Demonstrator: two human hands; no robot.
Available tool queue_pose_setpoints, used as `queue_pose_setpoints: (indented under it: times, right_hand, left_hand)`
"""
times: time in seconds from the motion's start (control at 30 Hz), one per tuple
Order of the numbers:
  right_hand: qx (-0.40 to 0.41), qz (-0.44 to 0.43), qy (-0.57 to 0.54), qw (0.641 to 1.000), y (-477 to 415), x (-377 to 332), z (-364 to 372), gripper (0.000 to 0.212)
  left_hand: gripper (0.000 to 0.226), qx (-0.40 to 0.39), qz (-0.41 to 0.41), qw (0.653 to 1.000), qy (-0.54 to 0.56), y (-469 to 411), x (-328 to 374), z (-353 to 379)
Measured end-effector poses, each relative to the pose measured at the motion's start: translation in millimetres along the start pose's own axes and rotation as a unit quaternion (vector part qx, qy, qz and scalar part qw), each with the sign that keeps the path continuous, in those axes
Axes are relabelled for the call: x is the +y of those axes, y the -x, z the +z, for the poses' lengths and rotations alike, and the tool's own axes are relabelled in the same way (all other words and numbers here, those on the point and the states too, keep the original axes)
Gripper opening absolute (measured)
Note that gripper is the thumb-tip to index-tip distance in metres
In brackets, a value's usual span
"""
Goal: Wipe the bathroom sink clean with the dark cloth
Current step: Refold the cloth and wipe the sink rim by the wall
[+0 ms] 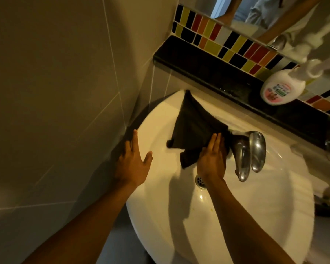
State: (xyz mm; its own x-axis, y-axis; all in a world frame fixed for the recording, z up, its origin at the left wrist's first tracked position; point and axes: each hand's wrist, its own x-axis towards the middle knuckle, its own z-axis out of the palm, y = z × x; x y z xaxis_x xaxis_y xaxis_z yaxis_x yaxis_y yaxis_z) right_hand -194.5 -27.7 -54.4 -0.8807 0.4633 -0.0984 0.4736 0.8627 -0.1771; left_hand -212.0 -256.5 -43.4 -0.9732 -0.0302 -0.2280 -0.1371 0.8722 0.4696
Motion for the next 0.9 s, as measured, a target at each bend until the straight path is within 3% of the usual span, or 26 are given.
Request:
queue_pose_setpoints:
  times: [0.1,0.2,0.4,0.53,0.67,0.9]
  right_hand:
    - [0.003,0.042,-0.058,0.997,-6,-4,2,0.068]
    - [0.017,0.034,-0.004,0.999,-27,-20,13,0.075]
    - [0.022,-0.086,0.12,0.989,-31,6,17,0.06]
    - [0.018,-0.036,0.055,0.998,-4,10,15,0.073]
    - [0.038,-0.039,-0.049,0.997,-21,-3,8,0.062]
    - [0.028,-0.125,0.022,0.992,-60,-17,10,0.057]
  left_hand:
    - [0.085,0.0,0.0,1.0,0.004,0,1,0]
    - [0.084,0.006,-0.001,1.0,0.006,-1,2,0]
    - [0.084,0.002,0.004,1.0,0.019,-1,0,1]
    - [0.084,0.002,0.011,1.0,0.029,0,-2,0]
    - [0.084,0.005,0.011,1.0,0.026,0,0,0]
    - [0.084,0.005,0.007,1.0,0.027,-1,0,1]
